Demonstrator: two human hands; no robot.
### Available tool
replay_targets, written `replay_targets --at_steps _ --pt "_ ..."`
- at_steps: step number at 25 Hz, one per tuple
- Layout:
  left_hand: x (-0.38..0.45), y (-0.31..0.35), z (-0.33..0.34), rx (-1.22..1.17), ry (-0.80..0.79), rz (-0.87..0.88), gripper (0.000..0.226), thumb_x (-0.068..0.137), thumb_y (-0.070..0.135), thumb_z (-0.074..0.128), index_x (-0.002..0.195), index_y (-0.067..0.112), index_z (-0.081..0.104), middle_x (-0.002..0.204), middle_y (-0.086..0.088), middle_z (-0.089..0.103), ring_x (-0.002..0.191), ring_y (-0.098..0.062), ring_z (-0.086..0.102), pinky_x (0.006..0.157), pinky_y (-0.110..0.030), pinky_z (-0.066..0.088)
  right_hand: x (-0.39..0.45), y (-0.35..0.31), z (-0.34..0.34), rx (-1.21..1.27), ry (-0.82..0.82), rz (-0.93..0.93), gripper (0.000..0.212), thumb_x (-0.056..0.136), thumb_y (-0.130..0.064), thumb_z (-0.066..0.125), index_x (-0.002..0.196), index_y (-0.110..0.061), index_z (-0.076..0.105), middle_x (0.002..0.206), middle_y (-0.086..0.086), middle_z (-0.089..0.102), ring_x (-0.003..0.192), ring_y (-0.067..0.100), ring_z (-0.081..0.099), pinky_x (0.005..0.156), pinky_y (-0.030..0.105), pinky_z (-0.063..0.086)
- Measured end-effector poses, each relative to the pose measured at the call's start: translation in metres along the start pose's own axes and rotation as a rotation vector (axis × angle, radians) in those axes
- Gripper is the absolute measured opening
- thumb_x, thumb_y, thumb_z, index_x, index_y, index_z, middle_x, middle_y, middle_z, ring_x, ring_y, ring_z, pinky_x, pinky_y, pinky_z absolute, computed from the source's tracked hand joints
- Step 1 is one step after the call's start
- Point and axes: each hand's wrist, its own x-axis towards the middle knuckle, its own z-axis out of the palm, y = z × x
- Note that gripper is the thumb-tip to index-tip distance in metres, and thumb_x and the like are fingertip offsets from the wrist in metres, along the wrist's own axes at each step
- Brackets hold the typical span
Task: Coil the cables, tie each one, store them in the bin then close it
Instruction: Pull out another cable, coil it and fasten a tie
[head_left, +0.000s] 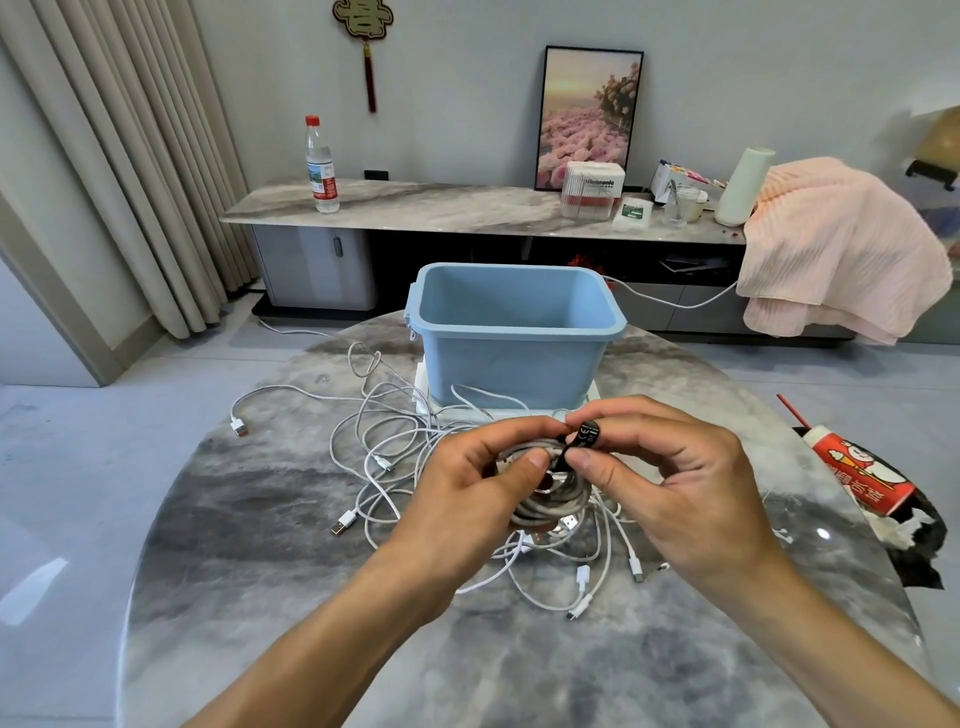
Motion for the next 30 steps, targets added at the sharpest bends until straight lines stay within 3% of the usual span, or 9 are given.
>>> replay_targets --at_steps 2,6,11,14,18,22,30 --pt "0.0006 -0.0003 -0.0009 0.028 0.012 0.048 0.033 0.094 -0.002 0.058 0.095 0.026 0.077 0.092 0.0 0.077 0.085 -0.012 0.071 0.076 -0.028 0.057 0.0006 -0.0006 0.0012 -0.009 0.01 -0.018 0.013 0.079 -0.012 0.078 0.09 -0.006 0.078 0.097 0.003 0.073 0.088 0.02 0.072 0.08 0.035 0.06" --pt "-0.0002 -0.0037 -0.0005 0.05 0.01 0.118 0.029 0.093 -0.004 0.059 0.104 0.018 0.075 0.101 -0.002 0.076 0.097 -0.02 0.072 0.089 -0.033 0.055 0.0021 -0.001 0.0021 -0.017 0.026 -0.016 0.01 0.077 -0.006 0.077 0.087 -0.004 0.078 0.091 0.003 0.073 0.082 0.018 0.072 0.074 0.032 0.06" --pt "-0.0007 -0.0027 -0.001 0.014 -0.004 0.137 0.022 0.091 -0.003 0.061 0.101 0.013 0.073 0.095 -0.009 0.076 0.084 -0.019 0.071 0.078 -0.032 0.057 0.0013 -0.0053 -0.0005 -0.013 0.021 0.045 0.01 0.079 -0.015 0.075 0.088 -0.012 0.076 0.083 0.0 0.075 0.079 0.018 0.072 0.074 0.037 0.059" --pt "0.0001 -0.002 -0.0011 0.016 -0.009 0.126 0.019 0.091 -0.005 0.061 0.098 0.011 0.069 0.087 -0.012 0.075 0.073 -0.014 0.066 0.067 -0.025 0.053 0.0028 -0.007 -0.0008 -0.045 -0.018 0.055 0.003 0.084 -0.015 0.074 0.087 -0.015 0.073 0.08 -0.002 0.074 0.074 0.015 0.07 0.072 0.033 0.058" --pt "0.0013 -0.006 -0.0022 0.071 -0.03 0.185 0.017 0.091 -0.003 0.063 0.097 0.012 0.067 0.092 -0.019 0.072 0.076 -0.023 0.061 0.071 -0.031 0.052 0.0075 -0.0053 -0.0026 -0.046 -0.064 0.072 0.004 0.086 -0.013 0.073 0.085 -0.014 0.069 0.079 0.001 0.071 0.073 0.014 0.068 0.072 0.026 0.054" --pt "0.001 -0.0083 -0.0042 0.238 -0.053 0.286 0.015 0.087 0.015 0.063 0.1 0.02 0.066 0.09 -0.003 0.074 0.085 -0.023 0.07 0.081 -0.041 0.057 0.0096 -0.0033 -0.0041 0.156 -0.077 0.19 0.008 0.08 -0.017 0.077 0.082 -0.014 0.069 0.077 0.008 0.071 0.071 0.014 0.065 0.07 0.027 0.053" --pt "-0.0003 -0.0095 -0.0075 0.343 -0.063 0.366 0.017 0.088 0.015 0.061 0.102 0.025 0.064 0.093 0.004 0.073 0.087 -0.018 0.07 0.081 -0.045 0.056 0.0066 -0.0057 0.0042 0.375 -0.039 0.353 0.021 0.074 -0.016 0.073 0.086 0.0 0.068 0.082 0.021 0.07 0.076 0.017 0.065 0.072 0.023 0.054"
